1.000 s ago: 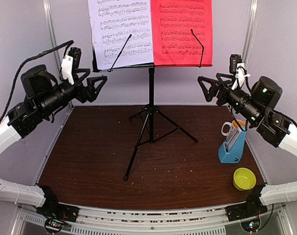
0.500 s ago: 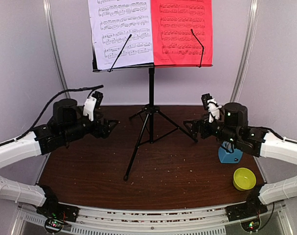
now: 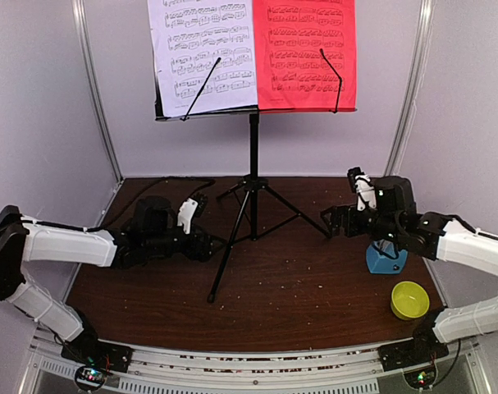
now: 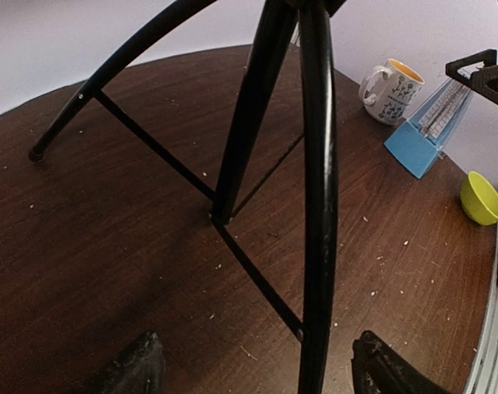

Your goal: Set up the instrument practice props

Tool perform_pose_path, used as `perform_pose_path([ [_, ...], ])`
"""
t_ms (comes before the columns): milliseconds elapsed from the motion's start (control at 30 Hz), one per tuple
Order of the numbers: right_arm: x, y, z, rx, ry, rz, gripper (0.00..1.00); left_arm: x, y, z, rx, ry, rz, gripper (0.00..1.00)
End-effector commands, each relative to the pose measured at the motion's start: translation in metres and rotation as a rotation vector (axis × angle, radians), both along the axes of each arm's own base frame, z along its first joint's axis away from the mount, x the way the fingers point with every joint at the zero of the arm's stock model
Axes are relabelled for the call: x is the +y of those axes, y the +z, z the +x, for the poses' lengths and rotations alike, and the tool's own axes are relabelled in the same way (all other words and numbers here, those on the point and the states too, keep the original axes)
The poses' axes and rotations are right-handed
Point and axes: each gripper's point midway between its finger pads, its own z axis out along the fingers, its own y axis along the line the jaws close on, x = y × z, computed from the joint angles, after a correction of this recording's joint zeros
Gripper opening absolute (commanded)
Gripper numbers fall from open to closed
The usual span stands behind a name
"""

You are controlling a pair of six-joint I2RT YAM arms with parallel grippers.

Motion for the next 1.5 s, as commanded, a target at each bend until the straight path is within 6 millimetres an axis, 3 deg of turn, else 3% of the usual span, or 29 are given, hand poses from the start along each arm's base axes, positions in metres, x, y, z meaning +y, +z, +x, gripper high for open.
perform_pose_path([
  [0,-0.062,0.023,-0.006,0.01,-0.274,0.02,1.0,-0.018,0.027,0.007,-0.06,-0.024,-0.136,0.81],
  [200,-0.128,0.052,-0.022,-0.048,-0.567,-0.03,1.0,-0.024,0.015,0.011,-0.043,-0.024,-0.139,0.81],
  [367,-0.174,0.051,-0.028,-0.014,-0.764,-0.024,1.0,-0.029,0.008,0.014,-0.034,-0.033,-0.131,0.81],
  [500,-0.192,0.044,-0.026,0.018,-0.838,-0.047,1.0,-0.032,0.0,0.016,-0.026,-0.042,-0.121,0.81],
  [867,-0.193,0.021,-0.012,0.084,-0.811,-0.013,1.0,-0.042,-0.016,0.029,-0.008,-0.035,-0.106,0.79],
  [1167,-0.185,0.011,0.005,0.106,-0.754,-0.025,1.0,-0.054,-0.012,0.047,-0.026,-0.022,-0.104,0.77],
  [1467,-0.185,-0.003,0.009,0.136,-0.736,-0.026,0.98,-0.054,-0.012,0.067,-0.034,0.004,-0.106,0.75],
])
